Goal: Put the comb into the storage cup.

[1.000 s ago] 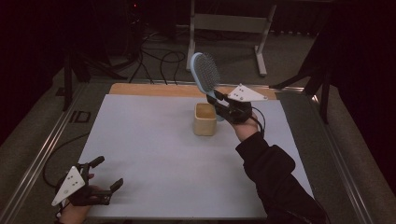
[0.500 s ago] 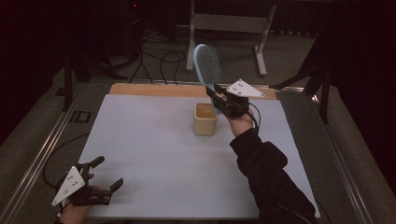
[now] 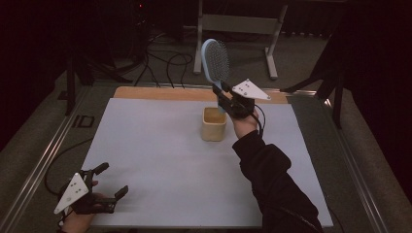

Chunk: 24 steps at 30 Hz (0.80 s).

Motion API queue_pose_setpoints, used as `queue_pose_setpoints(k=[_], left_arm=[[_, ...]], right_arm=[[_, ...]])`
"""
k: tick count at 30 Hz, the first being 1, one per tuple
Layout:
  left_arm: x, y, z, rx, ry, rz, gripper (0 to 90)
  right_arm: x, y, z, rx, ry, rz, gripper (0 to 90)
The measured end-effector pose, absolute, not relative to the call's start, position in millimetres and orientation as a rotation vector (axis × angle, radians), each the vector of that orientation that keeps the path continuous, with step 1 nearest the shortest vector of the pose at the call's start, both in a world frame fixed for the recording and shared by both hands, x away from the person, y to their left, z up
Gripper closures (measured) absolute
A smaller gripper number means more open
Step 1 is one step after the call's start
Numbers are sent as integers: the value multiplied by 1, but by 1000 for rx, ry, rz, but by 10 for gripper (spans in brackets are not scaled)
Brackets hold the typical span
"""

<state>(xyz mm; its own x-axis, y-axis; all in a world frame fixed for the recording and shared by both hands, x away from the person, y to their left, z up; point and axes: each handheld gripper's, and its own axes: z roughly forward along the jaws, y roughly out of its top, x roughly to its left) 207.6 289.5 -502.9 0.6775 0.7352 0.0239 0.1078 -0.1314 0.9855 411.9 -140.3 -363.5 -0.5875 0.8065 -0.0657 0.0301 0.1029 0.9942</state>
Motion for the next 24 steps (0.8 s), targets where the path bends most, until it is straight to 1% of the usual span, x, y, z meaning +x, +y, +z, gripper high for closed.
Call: queue_pose_setpoints(k=[9,24], left_arm=[[208,290,-503,1639,697,625,0],[208,290,-503,1640,697,622,0]], right_arm=[[420,-139,-370,848,1700,1544,704],[431,-132,-390,885,1691,1572,704]])
